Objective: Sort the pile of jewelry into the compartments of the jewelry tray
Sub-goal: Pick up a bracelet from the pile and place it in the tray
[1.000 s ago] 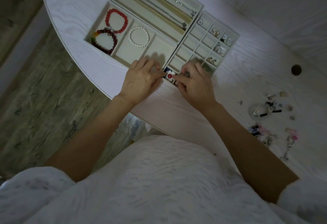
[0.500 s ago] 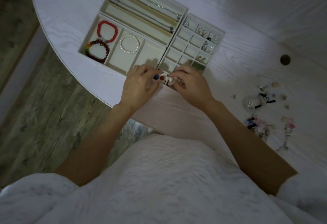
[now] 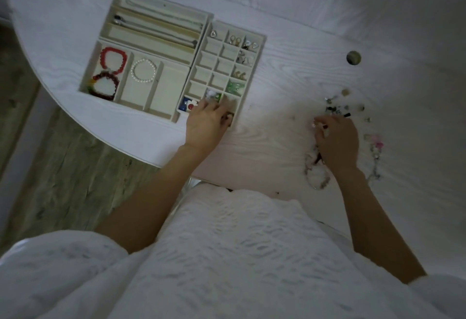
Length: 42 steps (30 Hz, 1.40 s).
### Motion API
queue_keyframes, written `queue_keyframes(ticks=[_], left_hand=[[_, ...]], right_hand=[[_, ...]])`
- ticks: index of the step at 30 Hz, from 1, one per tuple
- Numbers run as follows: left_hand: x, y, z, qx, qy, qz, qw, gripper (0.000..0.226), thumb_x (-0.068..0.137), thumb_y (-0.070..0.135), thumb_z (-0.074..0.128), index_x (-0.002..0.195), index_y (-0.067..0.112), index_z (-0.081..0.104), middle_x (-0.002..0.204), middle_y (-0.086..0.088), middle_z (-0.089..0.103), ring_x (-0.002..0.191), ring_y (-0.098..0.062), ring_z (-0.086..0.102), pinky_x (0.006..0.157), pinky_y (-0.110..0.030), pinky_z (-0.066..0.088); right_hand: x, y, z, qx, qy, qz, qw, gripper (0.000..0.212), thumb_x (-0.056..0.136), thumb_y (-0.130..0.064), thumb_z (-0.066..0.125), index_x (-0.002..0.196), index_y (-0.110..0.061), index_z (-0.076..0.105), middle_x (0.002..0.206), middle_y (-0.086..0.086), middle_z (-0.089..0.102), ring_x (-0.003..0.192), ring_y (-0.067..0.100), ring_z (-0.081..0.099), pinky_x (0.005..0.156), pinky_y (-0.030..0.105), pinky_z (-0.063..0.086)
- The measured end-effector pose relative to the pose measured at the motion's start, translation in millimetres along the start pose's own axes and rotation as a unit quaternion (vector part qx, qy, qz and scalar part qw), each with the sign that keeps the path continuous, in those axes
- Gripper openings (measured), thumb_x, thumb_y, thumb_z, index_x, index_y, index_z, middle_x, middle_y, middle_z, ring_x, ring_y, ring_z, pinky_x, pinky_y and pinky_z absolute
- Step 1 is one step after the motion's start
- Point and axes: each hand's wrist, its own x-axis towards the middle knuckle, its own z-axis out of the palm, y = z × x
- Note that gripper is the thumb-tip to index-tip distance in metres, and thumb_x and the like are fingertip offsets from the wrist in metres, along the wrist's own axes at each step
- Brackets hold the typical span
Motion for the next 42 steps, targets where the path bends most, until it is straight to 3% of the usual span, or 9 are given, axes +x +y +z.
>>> queue_keyframes(ticks=[7, 11, 13, 15, 22, 28, 33, 39, 42], left_hand=[[5, 25, -5, -0.008, 0.033, -0.037, 0.999, 0.007, 0.079, 0.019, 0.069, 0.084, 0.014, 0.068, 0.071, -0.004, 0.068, 0.076, -0.031, 0.058, 0.059, -0.026, 0.032], [5, 31, -1, -0.004, 0.011, -0.052, 0.999, 0.023, 0.078, 0.016, 0.070, 0.102, 0.017, 0.069, 0.086, -0.006, 0.070, 0.087, -0.033, 0.058, 0.062, -0.032, 0.040], [4, 33, 1, -0.001, 0.017, -0.060, 0.998, 0.022, 0.078, 0.015, 0.070, 0.100, 0.018, 0.069, 0.084, -0.005, 0.069, 0.083, -0.033, 0.058, 0.061, -0.032, 0.041], [4, 33, 4, -0.017, 0.018, -0.075, 0.997, 0.021, 0.078, 0.015, 0.069, 0.099, 0.018, 0.069, 0.082, -0.005, 0.068, 0.080, -0.033, 0.058, 0.062, -0.033, 0.042], [6, 34, 7, -0.062, 0.016, -0.117, 0.991, 0.026, 0.079, 0.015, 0.067, 0.104, 0.022, 0.070, 0.079, -0.001, 0.069, 0.077, -0.029, 0.060, 0.065, -0.036, 0.050], [3, 35, 9, -0.043, 0.040, -0.109, 0.992, 0.016, 0.078, 0.011, 0.066, 0.093, 0.017, 0.069, 0.068, -0.004, 0.062, 0.069, -0.031, 0.056, 0.060, -0.027, 0.033], [4, 35, 8, -0.041, 0.027, -0.102, 0.994, 0.013, 0.079, 0.012, 0.065, 0.091, 0.017, 0.068, 0.068, -0.003, 0.061, 0.067, -0.030, 0.055, 0.058, -0.030, 0.041], [5, 56, 8, -0.063, 0.082, -0.045, 0.994, 0.037, 0.085, 0.017, 0.066, 0.121, 0.012, 0.062, 0.112, -0.013, 0.061, 0.102, -0.031, 0.053, 0.084, -0.037, 0.044], [15, 93, 2, -0.244, -0.042, 0.013, 0.969, 0.045, 0.090, 0.019, 0.060, 0.133, 0.015, 0.051, 0.131, -0.006, 0.054, 0.118, -0.020, 0.048, 0.097, -0.027, 0.037]], right_hand=[[7, 11, 16, 0.044, -0.086, -0.138, 0.986, 0.021, 0.083, -0.005, 0.062, 0.103, -0.007, 0.068, 0.099, 0.015, 0.062, 0.092, 0.034, 0.056, 0.077, 0.035, 0.047], [14, 16, 4, 0.091, 0.003, -0.101, 0.991, 0.019, 0.084, -0.001, 0.057, 0.096, -0.006, 0.070, 0.095, 0.011, 0.063, 0.087, 0.026, 0.055, 0.074, 0.020, 0.036], [25, 21, -1, 0.071, 0.032, -0.090, 0.993, 0.018, 0.082, -0.002, 0.057, 0.095, -0.004, 0.069, 0.094, 0.013, 0.063, 0.088, 0.030, 0.055, 0.078, 0.027, 0.039], [38, 24, -4, 0.031, -0.013, -0.088, 0.996, 0.018, 0.081, -0.007, 0.060, 0.097, -0.004, 0.068, 0.097, 0.015, 0.061, 0.094, 0.034, 0.053, 0.083, 0.036, 0.040], [41, 16, -8, 0.014, -0.109, -0.186, 0.977, 0.005, 0.082, -0.006, 0.060, 0.080, -0.002, 0.061, 0.082, 0.015, 0.059, 0.081, 0.032, 0.054, 0.072, 0.040, 0.044], [26, 7, -40, 0.216, -0.152, -0.005, 0.964, 0.009, 0.092, -0.021, 0.056, 0.094, -0.013, 0.059, 0.086, -0.005, 0.060, 0.078, 0.008, 0.056, 0.065, 0.020, 0.042], [25, 0, -54, 0.440, -0.201, 0.097, 0.870, 0.010, 0.096, -0.016, 0.050, 0.095, -0.014, 0.060, 0.091, -0.002, 0.067, 0.078, 0.007, 0.064, 0.078, 0.025, 0.051], [24, -2, -55, 0.476, -0.240, 0.091, 0.841, 0.014, 0.096, -0.019, 0.051, 0.096, -0.015, 0.064, 0.092, 0.000, 0.069, 0.079, 0.010, 0.063, 0.074, 0.024, 0.052], [22, -5, -54, 0.471, -0.278, 0.060, 0.835, 0.015, 0.096, -0.020, 0.051, 0.095, -0.020, 0.066, 0.095, 0.001, 0.069, 0.080, 0.008, 0.062, 0.071, 0.020, 0.051]])
